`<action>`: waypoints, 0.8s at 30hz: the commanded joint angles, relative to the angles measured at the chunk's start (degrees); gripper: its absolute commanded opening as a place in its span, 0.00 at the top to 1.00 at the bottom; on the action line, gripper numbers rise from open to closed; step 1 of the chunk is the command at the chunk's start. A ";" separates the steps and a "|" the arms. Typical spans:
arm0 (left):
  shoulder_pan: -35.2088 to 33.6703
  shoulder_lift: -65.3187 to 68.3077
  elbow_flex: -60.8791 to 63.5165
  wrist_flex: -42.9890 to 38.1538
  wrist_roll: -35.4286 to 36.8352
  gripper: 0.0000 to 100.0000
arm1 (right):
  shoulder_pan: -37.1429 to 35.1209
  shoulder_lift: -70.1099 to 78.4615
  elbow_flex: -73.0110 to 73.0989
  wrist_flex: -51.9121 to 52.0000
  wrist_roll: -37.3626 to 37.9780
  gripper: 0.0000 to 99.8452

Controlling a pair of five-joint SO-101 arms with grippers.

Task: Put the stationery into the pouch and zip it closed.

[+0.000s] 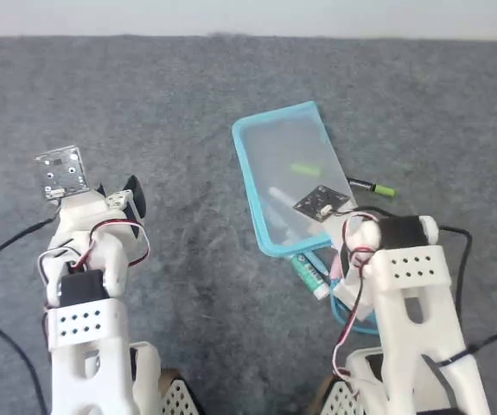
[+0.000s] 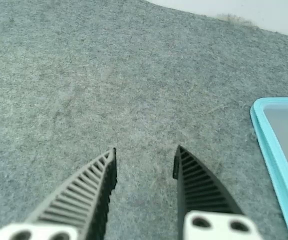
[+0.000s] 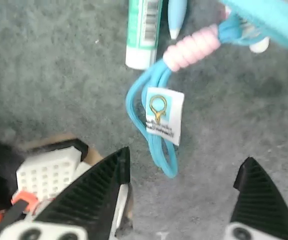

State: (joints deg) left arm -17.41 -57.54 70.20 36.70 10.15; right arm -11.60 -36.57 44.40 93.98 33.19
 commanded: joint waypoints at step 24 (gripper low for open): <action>-0.26 -0.97 -0.75 0.00 0.18 0.82 | -7.69 25.19 -2.81 -31.78 -41.05 0.73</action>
State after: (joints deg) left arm -17.41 -57.54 70.20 36.70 10.15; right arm -19.25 -10.90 44.40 63.03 -6.90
